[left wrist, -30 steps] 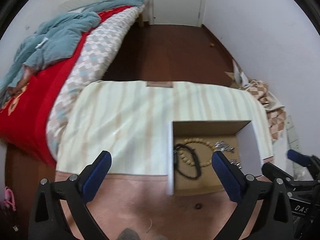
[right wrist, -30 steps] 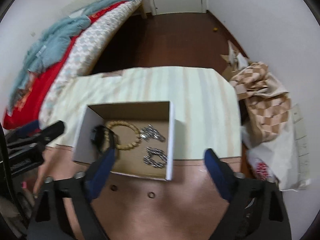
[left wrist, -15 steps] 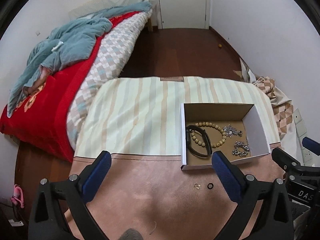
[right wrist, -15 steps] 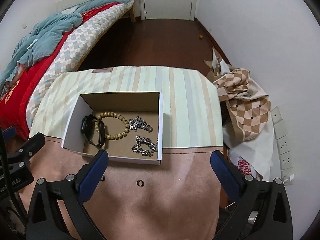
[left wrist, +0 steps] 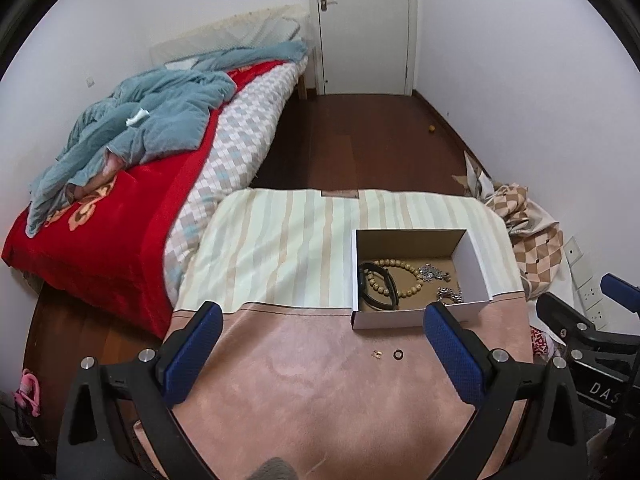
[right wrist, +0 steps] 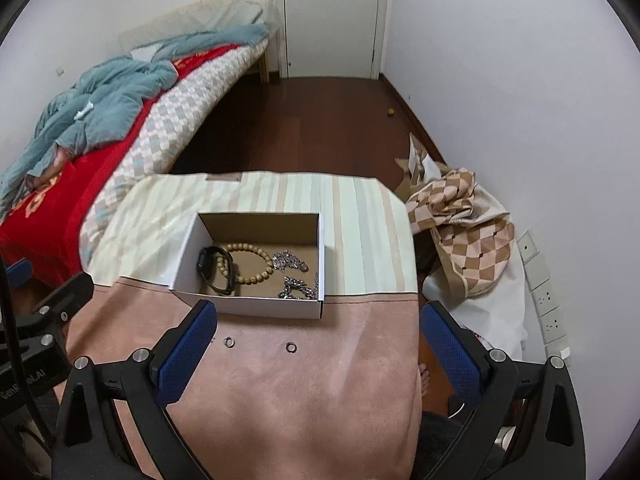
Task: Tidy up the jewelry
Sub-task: 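Move both tools from the box toward the small black rings on the mat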
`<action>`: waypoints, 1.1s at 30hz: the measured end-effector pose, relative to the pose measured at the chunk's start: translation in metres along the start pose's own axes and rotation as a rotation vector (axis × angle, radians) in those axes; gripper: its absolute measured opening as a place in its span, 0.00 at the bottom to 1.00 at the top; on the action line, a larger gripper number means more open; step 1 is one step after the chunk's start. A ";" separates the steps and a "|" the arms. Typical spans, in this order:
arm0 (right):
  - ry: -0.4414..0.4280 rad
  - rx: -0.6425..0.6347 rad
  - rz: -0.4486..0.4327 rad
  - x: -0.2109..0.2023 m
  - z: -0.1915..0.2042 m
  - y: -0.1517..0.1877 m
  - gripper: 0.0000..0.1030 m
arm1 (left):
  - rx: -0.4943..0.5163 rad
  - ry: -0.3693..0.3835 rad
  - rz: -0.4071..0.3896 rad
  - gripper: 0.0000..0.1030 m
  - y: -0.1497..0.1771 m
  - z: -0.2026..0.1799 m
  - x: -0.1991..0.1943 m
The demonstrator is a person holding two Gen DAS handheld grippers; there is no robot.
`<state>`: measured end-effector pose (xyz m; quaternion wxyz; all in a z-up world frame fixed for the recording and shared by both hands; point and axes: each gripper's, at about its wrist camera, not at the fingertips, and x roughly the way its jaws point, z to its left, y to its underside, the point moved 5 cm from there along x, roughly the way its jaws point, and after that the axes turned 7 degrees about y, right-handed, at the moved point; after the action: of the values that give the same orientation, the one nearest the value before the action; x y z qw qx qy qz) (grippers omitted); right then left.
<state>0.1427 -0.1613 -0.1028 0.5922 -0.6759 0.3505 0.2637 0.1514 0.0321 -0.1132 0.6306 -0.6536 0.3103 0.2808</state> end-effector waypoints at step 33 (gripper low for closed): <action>-0.143 0.063 0.174 0.130 0.023 0.105 0.65 | -0.052 -0.132 0.257 0.99 0.099 0.033 0.113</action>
<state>0.1413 -0.1653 -0.2718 0.6115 -0.6036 0.3729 0.3503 0.1508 0.0578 -0.2650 0.5912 -0.6049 0.3419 0.4096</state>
